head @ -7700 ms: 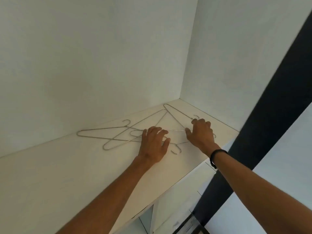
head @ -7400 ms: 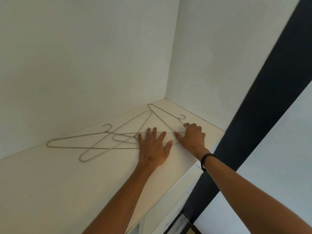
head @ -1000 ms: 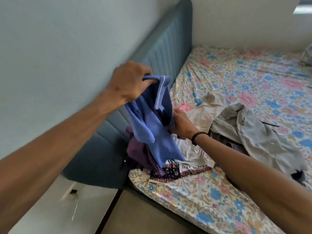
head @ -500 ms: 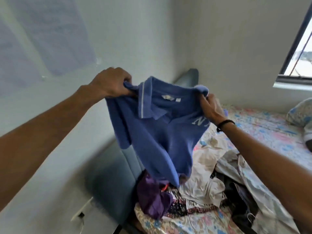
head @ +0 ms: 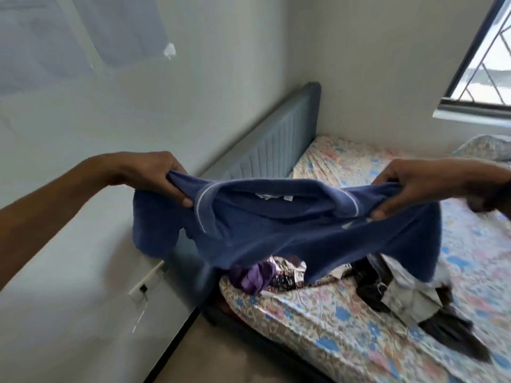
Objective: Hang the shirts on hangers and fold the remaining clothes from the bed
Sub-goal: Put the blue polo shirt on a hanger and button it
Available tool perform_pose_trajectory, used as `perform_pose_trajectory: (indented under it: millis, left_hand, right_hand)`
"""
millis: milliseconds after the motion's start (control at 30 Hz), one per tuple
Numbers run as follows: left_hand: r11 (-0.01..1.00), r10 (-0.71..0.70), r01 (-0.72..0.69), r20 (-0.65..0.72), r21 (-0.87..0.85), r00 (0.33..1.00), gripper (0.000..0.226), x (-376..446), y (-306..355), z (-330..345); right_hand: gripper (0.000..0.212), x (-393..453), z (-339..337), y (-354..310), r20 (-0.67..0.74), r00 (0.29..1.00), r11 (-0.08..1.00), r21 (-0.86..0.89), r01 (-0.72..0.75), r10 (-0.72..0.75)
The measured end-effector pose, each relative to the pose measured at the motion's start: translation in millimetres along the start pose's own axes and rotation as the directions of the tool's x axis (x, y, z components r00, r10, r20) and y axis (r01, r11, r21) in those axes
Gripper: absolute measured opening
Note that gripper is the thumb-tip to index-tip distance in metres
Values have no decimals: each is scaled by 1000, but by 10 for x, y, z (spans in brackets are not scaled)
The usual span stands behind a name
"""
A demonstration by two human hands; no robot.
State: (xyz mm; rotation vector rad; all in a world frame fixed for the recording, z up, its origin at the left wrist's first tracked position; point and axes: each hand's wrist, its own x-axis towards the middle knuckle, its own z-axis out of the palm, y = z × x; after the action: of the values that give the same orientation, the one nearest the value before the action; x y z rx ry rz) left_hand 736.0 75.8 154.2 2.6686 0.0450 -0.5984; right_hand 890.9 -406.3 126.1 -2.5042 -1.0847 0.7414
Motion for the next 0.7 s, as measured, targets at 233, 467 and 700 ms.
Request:
perform_pose_trajectory:
  millis: [233, 467, 700]
  left_hand:
    - [982, -17, 83, 360, -169, 933, 55, 363, 117, 252]
    - [990, -63, 37, 194, 135, 979, 76, 2482, -289, 1274]
    - [952, -305, 304, -55, -22, 951, 31, 4891, -712, 2647]
  right_hand:
    - [36, -313, 201, 473, 143, 988, 828, 548, -120, 49]
    - [32, 990, 989, 1865, 80, 931, 754, 564, -337, 356]
    - [49, 2876, 2021, 3750, -38, 794, 758, 329, -563, 607]
